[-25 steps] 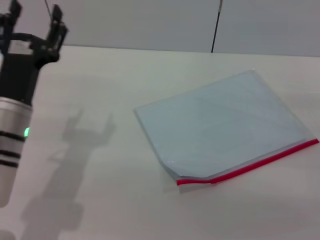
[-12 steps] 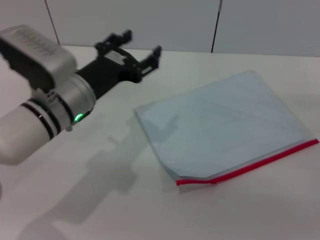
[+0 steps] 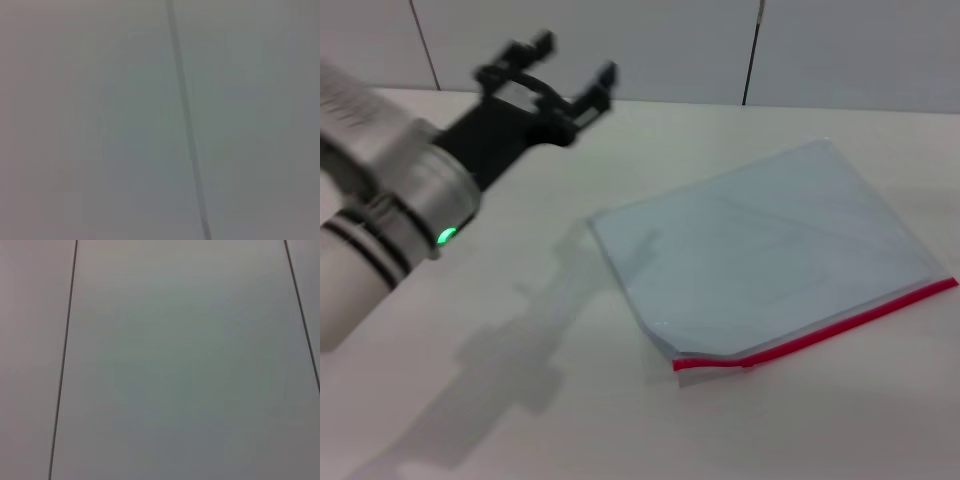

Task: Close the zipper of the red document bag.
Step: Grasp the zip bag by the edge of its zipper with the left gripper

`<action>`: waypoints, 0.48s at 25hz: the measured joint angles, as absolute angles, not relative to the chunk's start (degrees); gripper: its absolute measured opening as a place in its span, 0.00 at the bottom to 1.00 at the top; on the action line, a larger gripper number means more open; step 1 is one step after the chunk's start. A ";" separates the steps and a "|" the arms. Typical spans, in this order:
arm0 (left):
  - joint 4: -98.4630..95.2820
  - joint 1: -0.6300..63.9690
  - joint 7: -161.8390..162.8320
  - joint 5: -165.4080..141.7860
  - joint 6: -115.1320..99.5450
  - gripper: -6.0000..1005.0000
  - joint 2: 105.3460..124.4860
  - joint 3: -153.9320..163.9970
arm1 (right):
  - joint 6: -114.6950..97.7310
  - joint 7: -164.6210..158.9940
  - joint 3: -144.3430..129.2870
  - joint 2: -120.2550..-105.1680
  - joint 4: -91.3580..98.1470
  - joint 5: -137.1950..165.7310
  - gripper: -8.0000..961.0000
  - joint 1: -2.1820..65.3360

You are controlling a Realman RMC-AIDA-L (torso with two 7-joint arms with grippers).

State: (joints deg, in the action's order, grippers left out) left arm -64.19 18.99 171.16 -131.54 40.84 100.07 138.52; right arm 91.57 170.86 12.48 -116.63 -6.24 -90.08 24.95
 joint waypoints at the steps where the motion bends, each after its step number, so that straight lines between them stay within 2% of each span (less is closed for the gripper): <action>1: -62.50 18.26 171.22 -131.53 44.90 0.76 100.76 138.57 | 91.57 170.86 12.51 -116.63 -6.23 -90.09 0.93 24.95; 6: -50.27 16.87 171.31 -131.44 64.49 0.75 106.41 138.52 | 91.58 170.86 12.51 -116.63 -6.24 -90.08 0.93 24.83; 7: -47.52 16.97 171.30 -131.35 67.87 0.75 107.75 138.48 | 91.58 170.86 12.51 -116.63 -6.24 -90.09 0.93 24.83; 8: -42.33 17.57 171.30 -131.03 73.96 0.75 110.03 138.40 | 91.58 170.86 12.50 -116.63 -6.24 -90.09 0.93 24.83; 9: -42.33 17.57 171.30 -131.03 73.96 0.75 110.03 138.40 | 91.58 170.86 12.50 -116.63 -6.24 -90.09 0.93 24.85; 12: -34.64 19.04 171.35 -129.58 81.82 0.74 113.05 138.19 | 91.58 170.86 12.48 -116.63 -6.24 -90.09 0.93 24.98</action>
State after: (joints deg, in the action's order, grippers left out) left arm -34.64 19.04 171.35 -129.58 81.82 113.05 138.19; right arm 91.58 170.86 12.48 -116.63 -6.24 -90.09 24.98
